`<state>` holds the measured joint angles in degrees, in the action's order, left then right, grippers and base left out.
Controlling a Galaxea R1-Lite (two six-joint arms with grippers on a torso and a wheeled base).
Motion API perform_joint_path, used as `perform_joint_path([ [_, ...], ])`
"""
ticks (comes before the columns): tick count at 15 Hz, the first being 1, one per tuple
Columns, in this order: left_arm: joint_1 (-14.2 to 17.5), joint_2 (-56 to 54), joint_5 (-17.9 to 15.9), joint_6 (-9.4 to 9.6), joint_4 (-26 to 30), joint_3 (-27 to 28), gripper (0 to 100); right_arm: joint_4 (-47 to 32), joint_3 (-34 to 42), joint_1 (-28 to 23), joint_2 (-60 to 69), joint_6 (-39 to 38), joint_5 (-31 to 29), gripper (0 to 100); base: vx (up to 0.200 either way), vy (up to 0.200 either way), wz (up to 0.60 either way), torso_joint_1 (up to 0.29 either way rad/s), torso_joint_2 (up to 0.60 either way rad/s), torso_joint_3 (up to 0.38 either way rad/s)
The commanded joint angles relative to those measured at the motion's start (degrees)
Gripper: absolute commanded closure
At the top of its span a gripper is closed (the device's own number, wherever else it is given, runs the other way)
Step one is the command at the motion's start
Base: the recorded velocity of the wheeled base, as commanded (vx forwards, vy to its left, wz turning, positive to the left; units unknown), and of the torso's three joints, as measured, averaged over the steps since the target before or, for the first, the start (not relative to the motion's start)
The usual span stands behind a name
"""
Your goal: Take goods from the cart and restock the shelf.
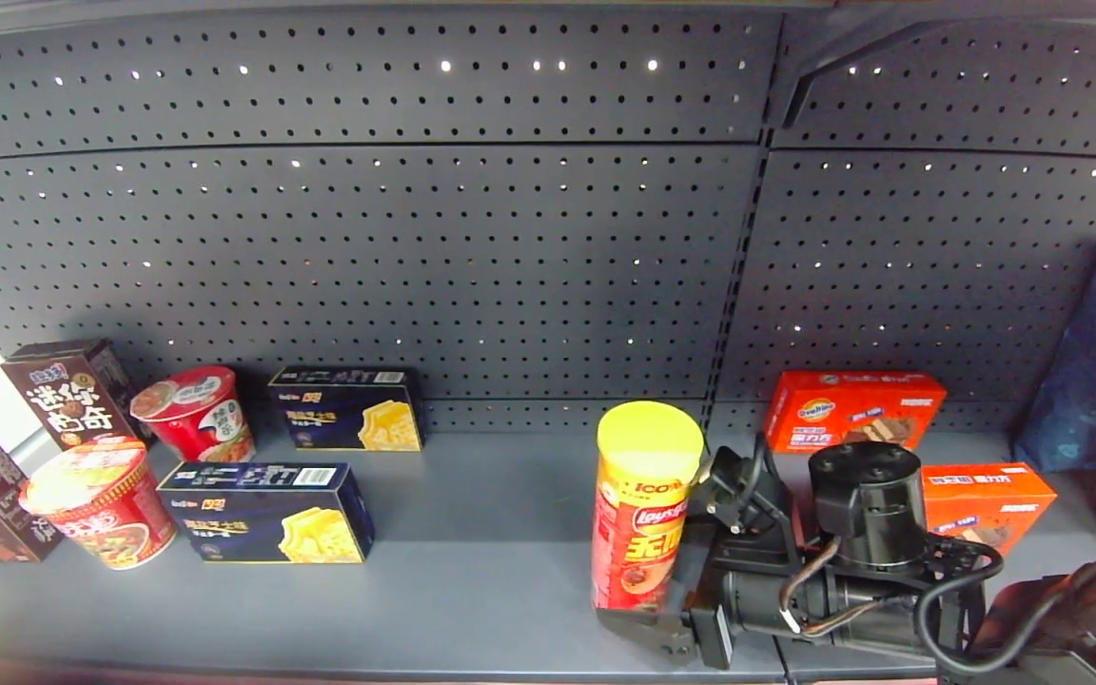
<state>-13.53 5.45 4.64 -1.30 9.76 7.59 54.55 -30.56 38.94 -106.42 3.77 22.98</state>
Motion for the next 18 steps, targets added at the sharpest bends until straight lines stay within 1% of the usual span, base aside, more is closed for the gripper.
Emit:
perform_joint_path([
  [1, 0.0, 0.09, 0.01, -0.01, -0.01, -0.04, 100, 0.03, 1.91, -0.09, 2.54, 0.01, 0.05, 0, 0.0, 0.0, 0.0, 0.0, 0.0, 0.0],
  [4, 0.0, 0.09, 0.01, -0.01, -0.01, 0.05, 100, -0.06, 5.07, 0.09, 5.61, 0.1, -0.13, 0, 0.0, 0.0, 0.0, 0.0, 0.0, 0.0],
  [6, 0.0, 0.09, 0.1, -0.01, -0.18, 0.05, 100, -0.41, 6.74, -0.7, 7.55, 0.01, -2.5, 0, 0.0, 0.0, 0.0, 0.0, 0.0, 0.0],
  [8, 0.0, 0.09, 0.1, -0.01, -0.18, 0.05, 100, -0.59, 7.89, -1.06, 8.69, 0.01, -2.5, 0, 0.0, 0.0, 0.0, 0.0, 0.0, 0.0],
  [11, 0.0, 0.09, 0.1, -0.01, -0.18, 0.05, 100, -0.59, 8.41, -1.32, 9.3, 0.01, -2.68, 0, 0.0, 0.0, 0.0, 0.0, 0.0, 0.0],
  [15, 0.0, 0.09, 0.19, -0.01, -0.18, 0.05, 100, -0.85, 8.5, -4.13, 9.48, 0.19, -2.15, 0, 0.0, 0.0, 0.0, 0.0, 0.0, 0.0],
  [18, 0.0, 0.09, 0.1, -0.01, -0.18, -0.56, 100, -0.41, 9.73, -2.2, 9.83, 0.19, -1.01, 0, 0.0, 0.0, 0.0, 0.0, 0.0, 0.0],
])
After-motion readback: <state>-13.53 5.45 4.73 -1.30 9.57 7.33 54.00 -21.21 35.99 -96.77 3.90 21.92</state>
